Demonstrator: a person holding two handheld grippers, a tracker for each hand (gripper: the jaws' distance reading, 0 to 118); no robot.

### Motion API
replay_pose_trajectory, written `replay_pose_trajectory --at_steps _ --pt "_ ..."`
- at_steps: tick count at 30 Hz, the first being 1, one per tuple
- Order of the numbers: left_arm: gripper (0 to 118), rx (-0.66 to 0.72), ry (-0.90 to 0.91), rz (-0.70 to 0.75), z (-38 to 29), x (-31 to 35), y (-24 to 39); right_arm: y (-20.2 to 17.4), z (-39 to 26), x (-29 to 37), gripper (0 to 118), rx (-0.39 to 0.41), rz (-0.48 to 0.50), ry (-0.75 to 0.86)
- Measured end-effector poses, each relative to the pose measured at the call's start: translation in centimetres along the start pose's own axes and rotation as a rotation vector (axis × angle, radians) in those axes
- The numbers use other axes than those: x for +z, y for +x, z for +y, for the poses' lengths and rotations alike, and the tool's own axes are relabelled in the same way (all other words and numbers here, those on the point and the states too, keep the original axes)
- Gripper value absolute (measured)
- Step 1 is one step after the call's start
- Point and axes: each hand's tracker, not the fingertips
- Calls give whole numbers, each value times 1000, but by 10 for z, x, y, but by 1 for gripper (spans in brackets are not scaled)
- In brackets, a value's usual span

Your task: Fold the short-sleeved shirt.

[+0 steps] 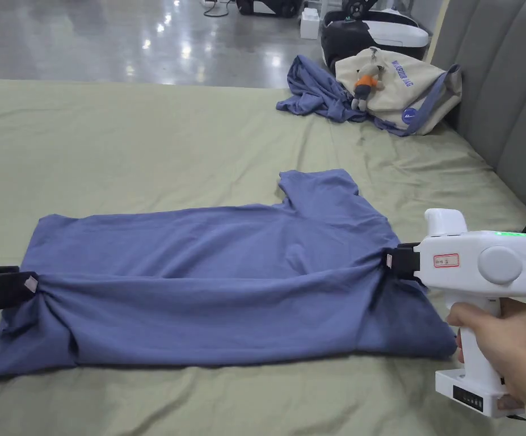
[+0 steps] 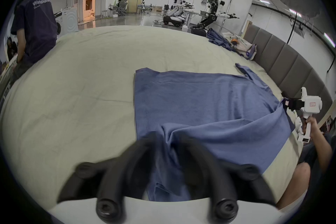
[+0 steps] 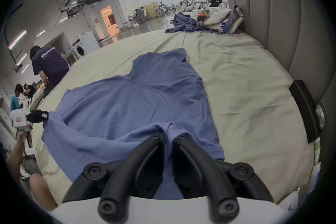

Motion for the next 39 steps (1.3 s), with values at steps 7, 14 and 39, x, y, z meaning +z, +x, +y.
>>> replay_pose_trajectory --at_steps 7,14,39 --pt "114 -70 298 112 5 70 13 -17 10 89 107 68 -94 298" --pt "106 -58 540 166 -61 210 54 -56 -59 239 93 154 -184 606" --pt "118 -241 50 52 -90 124 27 -80 -134 224 3 109 -116 503"
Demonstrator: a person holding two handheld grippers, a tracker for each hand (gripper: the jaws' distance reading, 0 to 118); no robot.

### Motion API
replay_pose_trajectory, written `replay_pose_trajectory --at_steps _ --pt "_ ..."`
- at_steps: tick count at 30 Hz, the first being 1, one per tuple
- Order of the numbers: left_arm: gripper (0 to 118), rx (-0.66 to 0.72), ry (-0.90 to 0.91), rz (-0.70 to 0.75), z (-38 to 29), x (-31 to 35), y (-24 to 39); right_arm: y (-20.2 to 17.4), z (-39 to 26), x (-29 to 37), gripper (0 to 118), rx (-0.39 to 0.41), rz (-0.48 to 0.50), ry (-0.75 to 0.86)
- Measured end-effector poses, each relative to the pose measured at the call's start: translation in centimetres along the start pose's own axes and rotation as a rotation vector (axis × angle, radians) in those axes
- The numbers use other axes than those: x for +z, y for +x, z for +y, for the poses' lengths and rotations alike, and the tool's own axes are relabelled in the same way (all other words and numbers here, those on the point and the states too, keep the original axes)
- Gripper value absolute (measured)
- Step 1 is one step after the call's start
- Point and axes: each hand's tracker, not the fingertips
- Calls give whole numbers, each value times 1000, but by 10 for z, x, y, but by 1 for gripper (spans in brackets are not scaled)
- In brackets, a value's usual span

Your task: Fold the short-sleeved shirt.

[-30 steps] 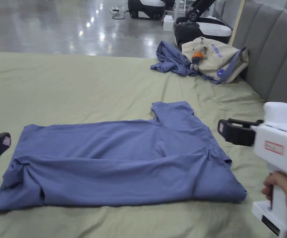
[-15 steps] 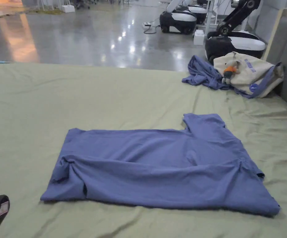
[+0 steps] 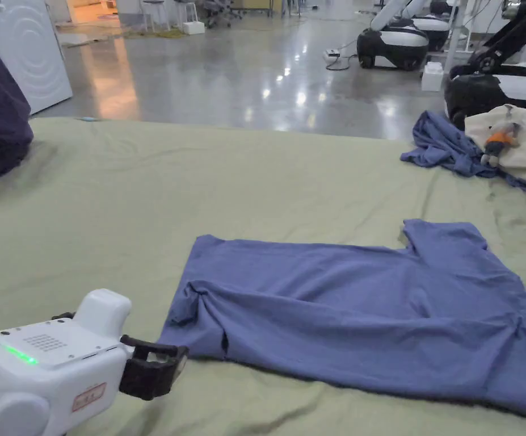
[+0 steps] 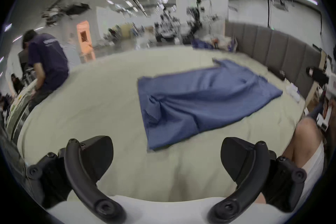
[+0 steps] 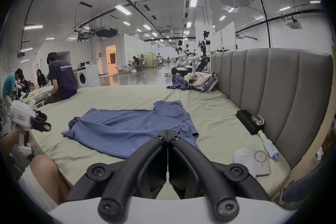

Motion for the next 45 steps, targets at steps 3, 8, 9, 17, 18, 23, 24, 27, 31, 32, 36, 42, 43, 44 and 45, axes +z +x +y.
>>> replay_pose_trajectory --at_steps 3,8,9,17,18,23,24,27,31,32,36,42,43,44,45 --pt "118 -31 -52 14 -15 -45 -4 0 -3 -5 3 12 19 -24" --pt "118 -1 -130 -4 10 -80 -13 -1 -8 -7 3 24 18 -47" --pt "118 6 -134 -10 18 -72 -4 1 -8 -8 3 18 21 -54" --pt "13 -96 -185 -39 11 -79 22 17 -6 -16 3 28 21 -88" --pt "13 -81 -185 -48 12 -77 27 16 -3 -16 3 18 29 -95" --pt "12 -81 -139 7 18 -79 -5 25 7 -40 5 66 64 -216" --pt "12 -80 -124 9 18 -78 -7 27 7 -49 21 96 53 -251" --pt "12 -79 -123 16 17 -71 11 40 1 -92 116 148 38 -371" --pt "12 -73 -130 11 18 -75 9 56 -24 -147 115 129 71 -481" --pt "12 -62 -128 8 17 -76 9 58 -32 -161 114 144 56 -518" --pt "12 -42 -133 0 17 -75 9 70 -56 -194 105 109 44 -590" --pt "12 -52 -142 -2 19 -76 7 73 -50 -188 71 57 166 -558" --pt "12 -49 -143 -4 19 -76 7 73 -48 -186 53 56 165 -548" --pt "12 -42 -143 -7 19 -76 6 70 -47 -184 31 68 155 -549" --pt "12 -37 -141 -10 20 -75 5 66 -46 -184 16 93 176 -549"
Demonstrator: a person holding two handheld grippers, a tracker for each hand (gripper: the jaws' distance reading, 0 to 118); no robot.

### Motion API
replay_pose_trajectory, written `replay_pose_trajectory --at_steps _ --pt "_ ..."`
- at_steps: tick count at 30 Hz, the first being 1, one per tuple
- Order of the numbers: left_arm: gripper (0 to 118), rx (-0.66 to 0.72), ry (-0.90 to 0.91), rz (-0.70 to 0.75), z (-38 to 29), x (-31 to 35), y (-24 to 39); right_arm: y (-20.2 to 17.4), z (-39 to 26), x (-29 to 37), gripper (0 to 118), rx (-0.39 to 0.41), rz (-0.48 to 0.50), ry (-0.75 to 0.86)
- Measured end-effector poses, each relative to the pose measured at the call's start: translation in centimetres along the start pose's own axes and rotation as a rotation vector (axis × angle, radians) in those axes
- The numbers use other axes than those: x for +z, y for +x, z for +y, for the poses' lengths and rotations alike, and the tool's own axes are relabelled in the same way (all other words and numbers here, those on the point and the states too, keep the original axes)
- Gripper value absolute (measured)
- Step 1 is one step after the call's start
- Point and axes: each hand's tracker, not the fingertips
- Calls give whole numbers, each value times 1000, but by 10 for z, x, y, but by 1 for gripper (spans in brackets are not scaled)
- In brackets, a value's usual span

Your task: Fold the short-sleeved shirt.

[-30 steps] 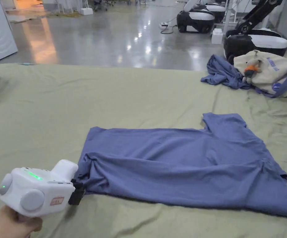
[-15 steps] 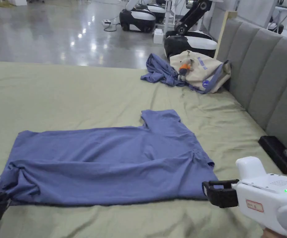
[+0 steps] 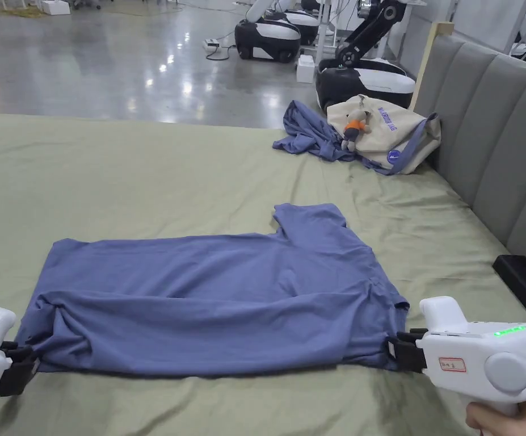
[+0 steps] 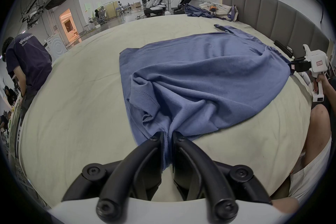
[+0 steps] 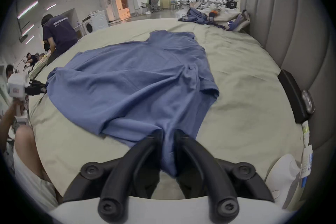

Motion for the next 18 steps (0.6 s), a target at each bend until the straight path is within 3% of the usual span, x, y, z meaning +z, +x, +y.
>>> replay_pose_trajectory --at_steps 2,7,18 --pt "12 10 0 -4 1 0 -1 -1 2 -2 16 35 -24 -24" --pt "12 23 18 -8 2 7 -3 5 5 7 14 -24 13 -17" --pt "11 50 64 -86 -7 45 -16 7 -2 68 12 -73 119 2"
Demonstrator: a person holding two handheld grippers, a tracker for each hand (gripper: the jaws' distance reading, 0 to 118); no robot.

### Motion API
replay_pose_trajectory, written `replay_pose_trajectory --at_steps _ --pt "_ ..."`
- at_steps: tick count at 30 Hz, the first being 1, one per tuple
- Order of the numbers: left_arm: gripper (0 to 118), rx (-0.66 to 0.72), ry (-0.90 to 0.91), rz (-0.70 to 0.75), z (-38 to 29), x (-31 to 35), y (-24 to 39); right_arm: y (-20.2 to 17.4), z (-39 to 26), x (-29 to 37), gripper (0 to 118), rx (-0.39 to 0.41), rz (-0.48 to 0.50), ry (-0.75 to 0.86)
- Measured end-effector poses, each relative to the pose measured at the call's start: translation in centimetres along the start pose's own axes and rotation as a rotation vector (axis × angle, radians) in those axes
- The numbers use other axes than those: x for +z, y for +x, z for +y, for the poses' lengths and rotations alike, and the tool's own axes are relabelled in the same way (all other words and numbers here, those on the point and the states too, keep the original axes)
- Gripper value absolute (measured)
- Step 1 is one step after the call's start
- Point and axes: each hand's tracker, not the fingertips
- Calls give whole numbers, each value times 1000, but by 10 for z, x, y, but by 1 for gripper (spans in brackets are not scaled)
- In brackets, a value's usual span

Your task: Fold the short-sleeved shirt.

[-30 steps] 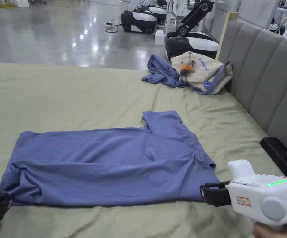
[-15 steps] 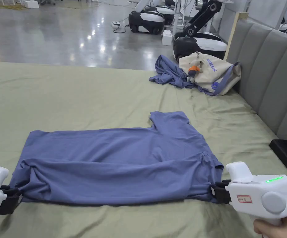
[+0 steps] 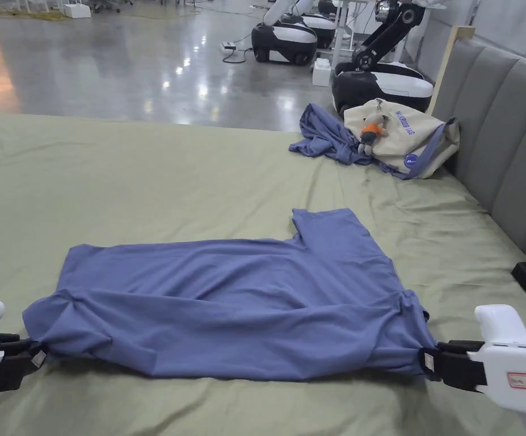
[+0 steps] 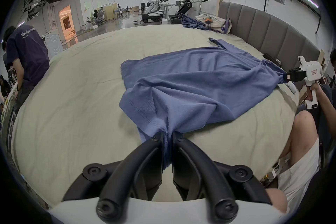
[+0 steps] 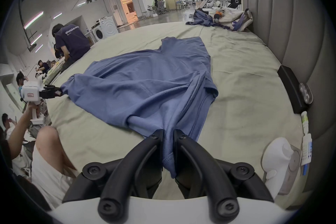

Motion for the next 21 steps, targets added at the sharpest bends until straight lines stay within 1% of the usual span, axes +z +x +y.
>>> replay_pose_trajectory --at_steps 6,11,13,20,21 --pt "11 -33 -25 -31 -22 30 11 -16 -21 43 12 35 28 -19" --pt "11 -20 -34 -56 -50 59 15 -28 -54 80 12 5 35 -15" --pt "11 7 -36 -78 -58 65 12 -28 -64 87 12 -39 59 -13" --pt "11 72 -28 -82 -67 56 6 -8 -88 69 12 -98 40 -31" --pt "11 65 -23 -77 -67 55 8 -10 -90 65 12 -95 29 -29"
